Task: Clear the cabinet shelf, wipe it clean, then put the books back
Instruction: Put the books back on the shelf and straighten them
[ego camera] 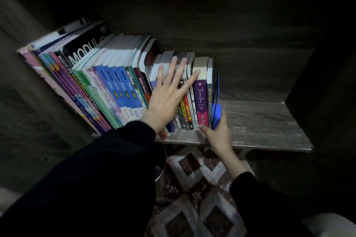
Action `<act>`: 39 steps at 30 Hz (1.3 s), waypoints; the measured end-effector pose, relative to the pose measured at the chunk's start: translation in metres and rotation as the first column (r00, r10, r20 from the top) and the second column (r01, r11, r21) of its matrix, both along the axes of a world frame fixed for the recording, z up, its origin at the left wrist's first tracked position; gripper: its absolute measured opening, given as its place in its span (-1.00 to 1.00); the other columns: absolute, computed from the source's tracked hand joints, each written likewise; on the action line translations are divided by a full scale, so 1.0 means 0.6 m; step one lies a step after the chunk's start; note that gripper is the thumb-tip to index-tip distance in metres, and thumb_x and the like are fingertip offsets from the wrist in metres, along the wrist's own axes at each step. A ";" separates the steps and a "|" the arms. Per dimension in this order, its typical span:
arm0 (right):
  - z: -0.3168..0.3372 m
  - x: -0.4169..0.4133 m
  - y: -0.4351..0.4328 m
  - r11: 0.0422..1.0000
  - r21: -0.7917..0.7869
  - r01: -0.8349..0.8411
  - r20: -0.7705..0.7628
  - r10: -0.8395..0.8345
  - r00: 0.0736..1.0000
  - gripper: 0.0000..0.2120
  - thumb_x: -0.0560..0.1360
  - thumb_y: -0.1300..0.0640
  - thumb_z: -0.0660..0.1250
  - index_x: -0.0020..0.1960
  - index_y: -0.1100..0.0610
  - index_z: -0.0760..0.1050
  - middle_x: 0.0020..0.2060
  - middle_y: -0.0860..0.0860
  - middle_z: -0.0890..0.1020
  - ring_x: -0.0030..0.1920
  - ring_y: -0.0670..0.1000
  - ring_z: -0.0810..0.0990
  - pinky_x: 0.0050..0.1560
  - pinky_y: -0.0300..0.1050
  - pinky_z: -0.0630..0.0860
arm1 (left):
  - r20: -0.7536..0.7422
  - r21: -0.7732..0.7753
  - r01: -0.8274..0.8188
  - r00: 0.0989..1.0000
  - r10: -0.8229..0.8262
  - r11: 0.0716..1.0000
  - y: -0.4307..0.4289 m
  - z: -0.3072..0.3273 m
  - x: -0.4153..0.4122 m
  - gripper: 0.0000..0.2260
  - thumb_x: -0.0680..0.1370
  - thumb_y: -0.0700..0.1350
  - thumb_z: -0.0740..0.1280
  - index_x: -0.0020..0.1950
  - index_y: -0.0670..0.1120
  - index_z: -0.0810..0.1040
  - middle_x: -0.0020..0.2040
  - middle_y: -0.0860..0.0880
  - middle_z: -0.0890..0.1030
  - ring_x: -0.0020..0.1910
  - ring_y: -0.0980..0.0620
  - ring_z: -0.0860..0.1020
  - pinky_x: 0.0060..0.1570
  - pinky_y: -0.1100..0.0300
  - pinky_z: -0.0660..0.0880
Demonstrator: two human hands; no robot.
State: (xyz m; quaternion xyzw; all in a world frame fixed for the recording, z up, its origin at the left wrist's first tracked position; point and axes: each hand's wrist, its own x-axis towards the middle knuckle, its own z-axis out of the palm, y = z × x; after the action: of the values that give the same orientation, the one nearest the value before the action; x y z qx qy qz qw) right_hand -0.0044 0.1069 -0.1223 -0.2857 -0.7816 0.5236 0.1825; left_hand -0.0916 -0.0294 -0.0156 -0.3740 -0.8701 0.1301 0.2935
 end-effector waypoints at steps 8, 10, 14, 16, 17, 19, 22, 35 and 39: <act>-0.007 0.013 -0.126 0.930 0.255 -0.265 0.002 0.273 0.962 -0.59 0.52 0.23 0.31 0.34 0.08 0.37 0.18 0.03 0.50 0.24 0.07 0.44 0.25 -0.01 0.40 | 0.042 0.483 -0.148 0.988 0.146 0.863 -0.158 -0.156 0.034 0.08 0.37 0.18 0.47 0.55 0.02 -0.28 0.51 -0.20 -0.38 0.50 -0.22 -0.31 0.42 -0.26 -0.19; -0.005 -0.005 -0.150 0.917 0.127 -0.378 0.086 0.369 0.925 -0.36 0.54 0.19 0.31 0.53 0.08 0.10 0.37 0.05 0.40 0.37 0.11 0.38 0.33 -0.03 0.35 | 0.167 0.559 -0.327 0.945 0.282 0.762 -0.183 -0.159 0.022 0.16 0.28 0.29 0.46 0.54 0.00 -0.30 0.50 -0.38 -0.21 0.49 -0.35 -0.15 0.39 -0.33 -0.10; -0.007 -0.016 -0.202 0.869 -0.052 -0.492 0.089 0.495 0.864 -0.04 0.55 0.05 0.33 0.50 -0.04 -0.43 0.55 0.01 -0.22 0.54 0.00 -0.05 0.42 0.00 0.13 | 0.160 0.533 -0.307 0.952 0.262 0.788 -0.220 -0.159 -0.019 0.17 0.24 0.48 0.23 0.50 -0.03 -0.42 0.43 -0.43 -0.36 0.47 -0.36 -0.27 0.37 -0.34 -0.16; -0.011 -0.020 -0.224 0.879 -0.085 -0.469 0.076 0.475 0.877 0.00 0.54 0.04 0.35 0.47 -0.05 -0.48 0.49 0.00 -0.41 0.50 -0.08 -0.21 0.44 0.02 0.07 | 0.127 0.508 -0.229 0.973 0.191 0.830 -0.235 -0.164 -0.041 0.12 0.27 0.53 0.07 0.47 -0.06 -0.48 0.39 -0.32 -0.51 0.44 -0.31 -0.41 0.36 -0.30 -0.31; -0.014 -0.024 -0.234 0.888 -0.088 -0.451 0.072 0.457 0.887 0.02 0.52 0.06 0.37 0.47 -0.04 -0.49 0.47 0.01 -0.44 0.50 -0.04 -0.26 0.45 0.04 0.02 | 0.127 0.494 -0.220 0.975 0.180 0.841 -0.240 -0.165 -0.048 0.10 0.28 0.54 0.04 0.46 -0.07 -0.49 0.38 -0.31 -0.53 0.42 -0.31 -0.43 0.34 -0.29 -0.36; -0.015 -0.034 -0.254 0.914 -0.094 -0.395 0.060 0.401 0.914 0.07 0.49 0.11 0.41 0.47 0.00 -0.49 0.46 0.06 -0.45 0.51 0.07 -0.31 0.48 0.05 -0.06 | 0.131 0.477 -0.212 0.977 0.170 0.853 -0.246 -0.166 -0.056 0.09 0.29 0.54 0.02 0.46 -0.07 -0.50 0.37 -0.30 -0.55 0.41 -0.31 -0.45 0.32 -0.28 -0.42; -0.013 -0.045 -0.271 0.934 -0.108 -0.339 0.060 0.347 0.936 0.09 0.48 0.15 0.42 0.48 0.04 -0.48 0.46 0.08 -0.45 0.51 0.11 -0.33 0.48 0.02 -0.15 | 0.146 0.488 -0.208 0.977 0.155 0.848 -0.248 -0.166 -0.056 0.08 0.30 0.54 0.03 0.46 -0.06 -0.50 0.37 -0.29 -0.56 0.40 -0.28 -0.48 0.31 -0.27 -0.44; 0.000 -0.044 -0.296 0.977 -0.056 -0.207 0.199 0.214 0.956 0.06 0.44 0.15 0.43 0.53 0.12 -0.37 0.54 0.18 -0.17 0.54 0.12 -0.18 0.48 0.01 -0.05 | 0.347 0.608 -0.387 0.915 0.206 0.694 -0.267 -0.166 -0.036 0.20 0.15 0.53 0.13 0.51 -0.05 -0.38 0.41 -0.55 -0.07 0.41 -0.47 -0.10 0.27 -0.44 -0.05; -0.002 -0.050 -0.298 0.969 0.061 -0.240 0.309 0.210 0.928 0.13 0.41 0.01 0.46 0.51 0.15 -0.42 0.54 0.19 -0.12 0.54 0.15 -0.14 0.47 0.11 -0.05 | 0.283 0.611 -0.318 0.943 0.175 0.725 -0.273 -0.175 -0.048 0.27 0.11 0.52 0.24 0.48 0.00 -0.47 0.39 -0.29 -0.54 0.43 -0.35 -0.36 0.28 -0.41 -0.19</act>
State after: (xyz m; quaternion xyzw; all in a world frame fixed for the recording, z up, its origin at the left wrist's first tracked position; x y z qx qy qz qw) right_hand -0.0346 -0.0719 -0.1238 -0.2611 -0.8525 0.4526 0.0143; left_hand -0.1206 -0.1933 -0.1207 -0.1408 -0.9283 -0.1805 0.2930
